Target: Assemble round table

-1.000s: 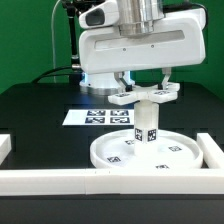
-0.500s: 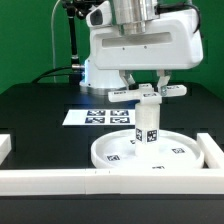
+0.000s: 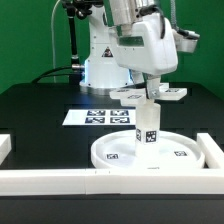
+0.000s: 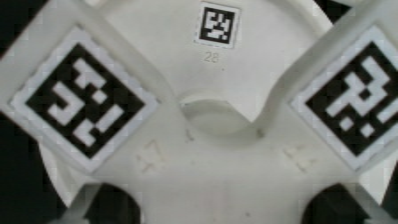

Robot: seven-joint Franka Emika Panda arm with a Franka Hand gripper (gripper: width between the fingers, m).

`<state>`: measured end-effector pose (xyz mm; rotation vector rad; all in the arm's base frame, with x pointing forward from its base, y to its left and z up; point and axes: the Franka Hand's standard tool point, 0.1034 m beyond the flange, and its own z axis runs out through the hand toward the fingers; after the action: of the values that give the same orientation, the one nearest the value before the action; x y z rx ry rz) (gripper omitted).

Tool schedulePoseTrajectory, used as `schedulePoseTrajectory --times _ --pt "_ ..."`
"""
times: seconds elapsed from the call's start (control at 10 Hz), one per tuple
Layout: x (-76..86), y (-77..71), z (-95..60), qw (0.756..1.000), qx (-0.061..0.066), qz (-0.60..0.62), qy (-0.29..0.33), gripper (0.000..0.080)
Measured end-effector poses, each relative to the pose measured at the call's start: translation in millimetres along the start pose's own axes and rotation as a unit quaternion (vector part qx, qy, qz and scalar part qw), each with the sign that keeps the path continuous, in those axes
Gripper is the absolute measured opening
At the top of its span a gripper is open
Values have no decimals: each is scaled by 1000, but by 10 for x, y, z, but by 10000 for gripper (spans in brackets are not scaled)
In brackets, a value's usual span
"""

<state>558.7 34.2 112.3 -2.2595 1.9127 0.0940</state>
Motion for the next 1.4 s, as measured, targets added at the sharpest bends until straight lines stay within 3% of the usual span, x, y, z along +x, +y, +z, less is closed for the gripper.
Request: schedulePoseTrajectory --times 0.1,0.3,0.6,0.7,1.0,1.1,1.4 --pt "2 0 1 1000 0 10 0 446" --pt "-4 0 3 1000 0 6 -1 608" --pt "-106 -56 -124 998 -15 -65 -9 647" --pt "-144 -70 -181 997 -14 -81 -12 647" --pt "-138 -60 -157 994 -15 -106 -12 649" --pt "-130 -51 -149 984 -18 -174 -9 649" --pt "-142 -28 -156 922 -33 -386 -4 649"
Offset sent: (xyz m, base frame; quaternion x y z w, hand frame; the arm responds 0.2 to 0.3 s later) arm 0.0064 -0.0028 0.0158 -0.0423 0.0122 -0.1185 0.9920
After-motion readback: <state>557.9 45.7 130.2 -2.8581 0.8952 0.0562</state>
